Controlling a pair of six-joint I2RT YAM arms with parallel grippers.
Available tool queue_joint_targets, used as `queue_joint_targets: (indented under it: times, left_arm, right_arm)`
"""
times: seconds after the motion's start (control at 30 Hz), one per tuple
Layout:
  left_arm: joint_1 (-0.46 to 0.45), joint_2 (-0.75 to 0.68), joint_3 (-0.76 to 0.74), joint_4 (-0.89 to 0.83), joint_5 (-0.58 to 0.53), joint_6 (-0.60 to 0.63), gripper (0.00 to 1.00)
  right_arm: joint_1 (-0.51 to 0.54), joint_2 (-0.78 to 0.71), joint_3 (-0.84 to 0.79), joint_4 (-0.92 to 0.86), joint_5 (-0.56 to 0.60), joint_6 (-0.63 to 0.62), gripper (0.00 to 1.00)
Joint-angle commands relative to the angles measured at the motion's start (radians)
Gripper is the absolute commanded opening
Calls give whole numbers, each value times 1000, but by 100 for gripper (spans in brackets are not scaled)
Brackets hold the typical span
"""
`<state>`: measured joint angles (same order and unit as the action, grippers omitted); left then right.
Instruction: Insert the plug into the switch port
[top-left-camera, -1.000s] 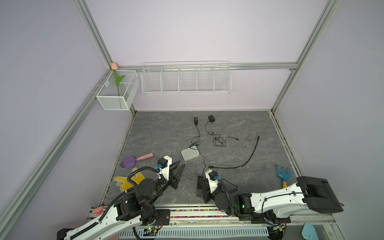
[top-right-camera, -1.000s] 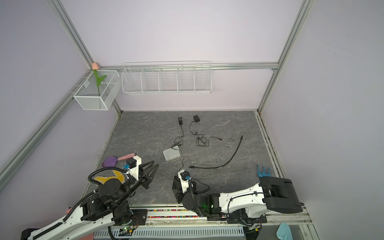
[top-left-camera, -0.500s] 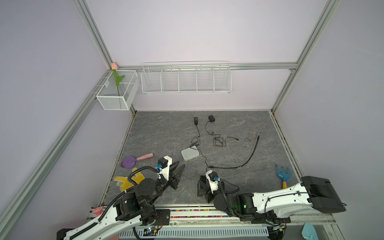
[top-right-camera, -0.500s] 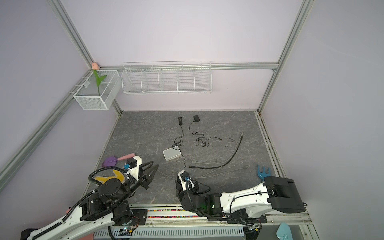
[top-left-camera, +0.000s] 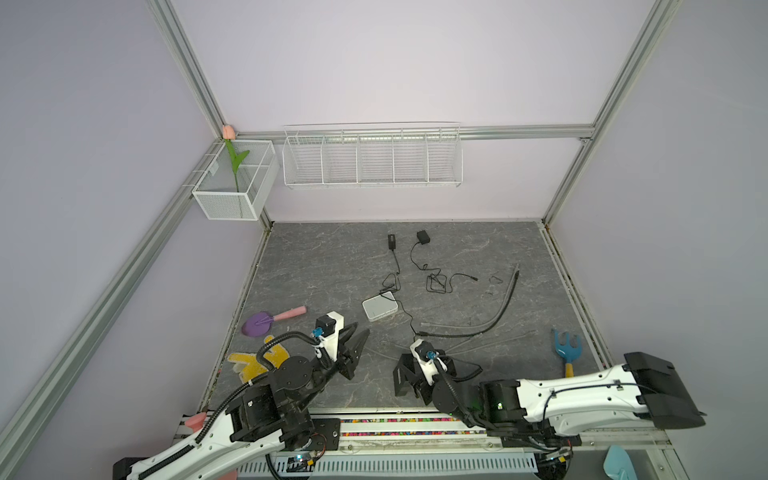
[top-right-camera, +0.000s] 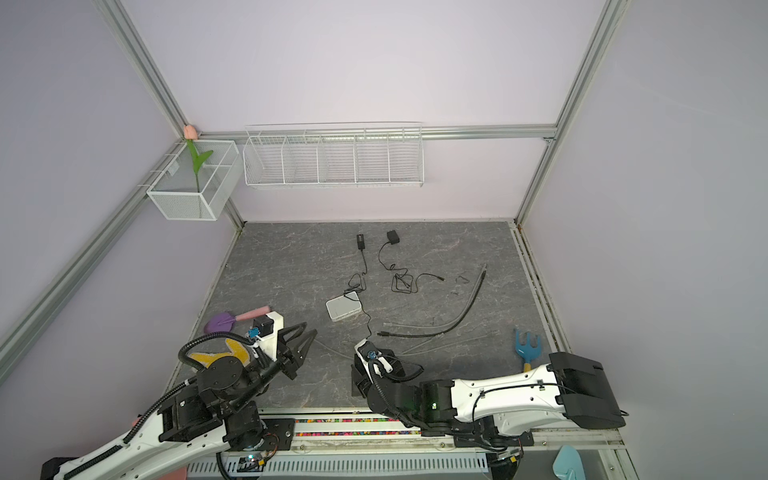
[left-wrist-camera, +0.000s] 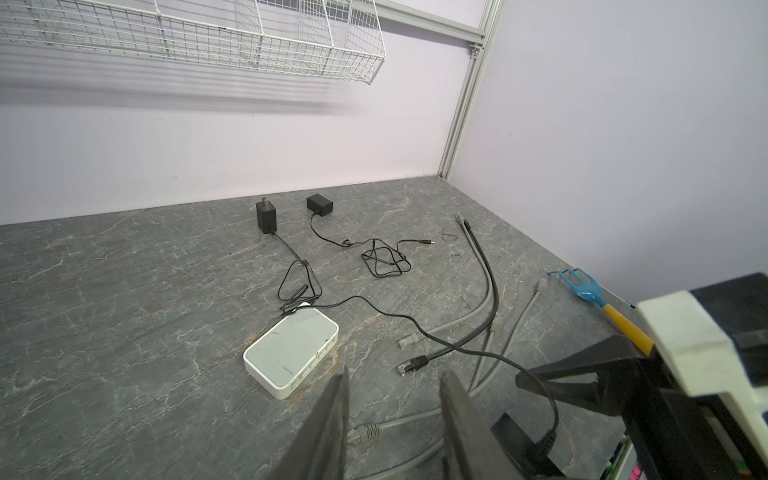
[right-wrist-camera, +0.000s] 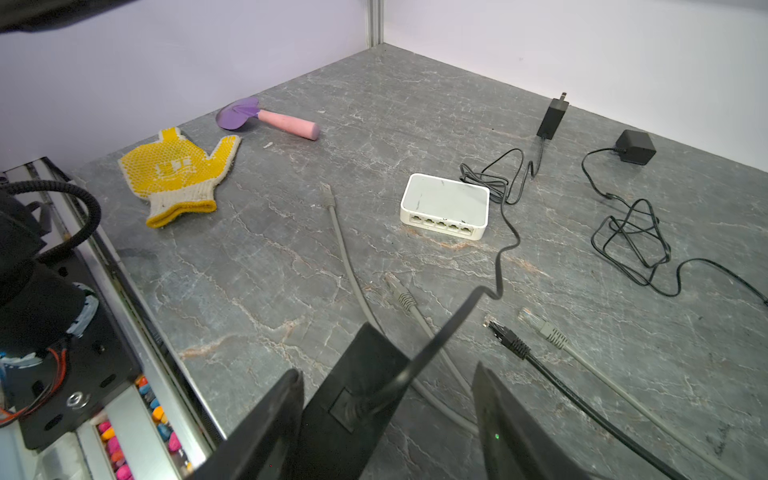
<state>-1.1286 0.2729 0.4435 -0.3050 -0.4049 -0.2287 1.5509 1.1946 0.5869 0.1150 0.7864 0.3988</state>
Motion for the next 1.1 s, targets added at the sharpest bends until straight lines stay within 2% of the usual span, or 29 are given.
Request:
queue_joint_targets:
  times: [0.0, 0.27, 0.47, 0.7, 0.8, 0.93, 1.07]
  left_arm:
    - [-4, -35, 24, -30, -18, -17, 36]
    - [-4, -55, 26, -57, -28, -17, 36]
    - [-4, -73, 26, -70, -35, -17, 37]
    - [-4, -74, 19, -67, -35, -12, 37]
    - [-4, -75, 15, -67, -37, -11, 37]
    - [-4, -86, 5, -60, -41, -10, 37]
    - [-3, -99, -9, -56, -45, -12, 37]
  right_arm:
    - [-16, 16, -20, -215, -118, -68, 68]
    - [-56, -11, 15, -249, -213, -79, 76]
    - [-85, 13, 65, -371, -253, -35, 77]
    - [-103, 5, 76, -393, -343, -31, 77]
    - [-107, 9, 76, -385, -348, -31, 75]
    - [-125, 15, 51, -341, -324, -27, 63]
    - [-177, 26, 14, -241, -329, -22, 64]
